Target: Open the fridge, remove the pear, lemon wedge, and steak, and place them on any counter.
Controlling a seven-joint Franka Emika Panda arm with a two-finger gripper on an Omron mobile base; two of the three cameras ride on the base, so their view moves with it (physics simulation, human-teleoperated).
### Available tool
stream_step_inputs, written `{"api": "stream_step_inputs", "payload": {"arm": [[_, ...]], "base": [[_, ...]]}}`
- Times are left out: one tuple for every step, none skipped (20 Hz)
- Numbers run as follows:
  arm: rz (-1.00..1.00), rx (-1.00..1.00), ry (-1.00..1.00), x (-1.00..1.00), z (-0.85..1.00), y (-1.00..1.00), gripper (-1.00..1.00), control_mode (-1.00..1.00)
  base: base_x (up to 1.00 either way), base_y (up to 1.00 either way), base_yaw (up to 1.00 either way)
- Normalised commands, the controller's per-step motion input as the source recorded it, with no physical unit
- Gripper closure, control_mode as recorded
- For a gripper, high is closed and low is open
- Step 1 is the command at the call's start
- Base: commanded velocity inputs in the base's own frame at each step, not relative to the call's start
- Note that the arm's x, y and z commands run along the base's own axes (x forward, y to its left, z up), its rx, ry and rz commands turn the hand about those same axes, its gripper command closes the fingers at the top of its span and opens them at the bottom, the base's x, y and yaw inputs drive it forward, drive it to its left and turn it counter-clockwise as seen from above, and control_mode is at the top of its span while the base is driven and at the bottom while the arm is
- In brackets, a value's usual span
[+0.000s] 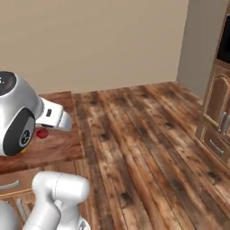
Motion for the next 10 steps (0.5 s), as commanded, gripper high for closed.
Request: {"api": "stream_step_inputs", "payload": {"arm": [[0.00, 0.00, 0.00, 0.00, 0.00, 0.00, -1.00, 1.00], [0.00, 0.00, 0.00, 0.00, 0.00, 0.00, -1.00, 1.00], [0.00, 0.00, 0.00, 0.00, 0.00, 0.00, -1.00, 1.00], [0.00, 0.00, 0.00, 0.00, 0.00, 0.00, -1.00, 1.00], [0.00, 0.00, 0.00, 0.00, 0.00, 0.00, -1.00, 1.00], [0.00, 0.00, 0.00, 0.00, 0.00, 0.00, -1.00, 1.00], [0.00, 0.00, 0.00, 0.00, 0.00, 0.00, -1.00, 1.00], [0.00, 0.00, 0.00, 0.00, 0.00, 0.00, -1.00, 1.00], [0.00, 0.00, 0.00, 0.00, 0.00, 0.00, -1.00, 1.00], [0.00, 0.00, 0.00, 0.00, 0.00, 0.00, -1.00, 1.00]], "base": [[-0.05, -0.11, -0.91], [0.00, -0.09, -0.93], [0.00, -0.09, -0.94], [0.00, -0.09, -0.94], [0.00, 0.00, -0.97], [0.00, 0.00, -0.97], [0.00, 0.00, -0.98], [0.00, 0.00, -0.98], [0.00, -0.05, -0.96], [0.00, -0.06, -0.95]]}}
